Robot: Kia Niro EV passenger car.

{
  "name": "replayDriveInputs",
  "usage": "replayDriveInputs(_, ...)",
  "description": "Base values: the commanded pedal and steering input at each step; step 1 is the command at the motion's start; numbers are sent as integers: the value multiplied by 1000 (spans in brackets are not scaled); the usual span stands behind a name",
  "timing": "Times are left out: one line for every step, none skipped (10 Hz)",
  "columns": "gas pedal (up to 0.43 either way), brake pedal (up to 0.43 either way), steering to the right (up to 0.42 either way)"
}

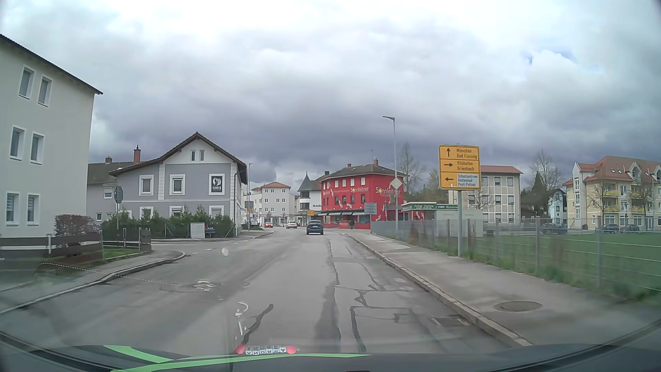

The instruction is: Follow the waypoints while adhering to traffic rules and regulations

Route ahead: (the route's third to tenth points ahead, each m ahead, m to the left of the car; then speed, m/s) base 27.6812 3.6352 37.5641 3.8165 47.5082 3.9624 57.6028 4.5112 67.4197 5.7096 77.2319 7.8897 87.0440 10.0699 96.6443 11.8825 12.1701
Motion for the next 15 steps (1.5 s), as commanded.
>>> replayDriveInputs(67, 0, -3)
replayDriveInputs(67, 0, -3)
replayDriveInputs(67, 0, -2)
replayDriveInputs(67, 0, -2)
replayDriveInputs(67, 0, -2)
replayDriveInputs(67, 0, -1)
replayDriveInputs(67, 0, 0)
replayDriveInputs(67, 0, 0)
replayDriveInputs(67, 0, 0)
replayDriveInputs(67, 0, 0)
replayDriveInputs(67, 0, 0)
replayDriveInputs(67, 0, 0)
replayDriveInputs(79, 0, 0)
replayDriveInputs(79, 0, 0)
replayDriveInputs(79, 0, -1)
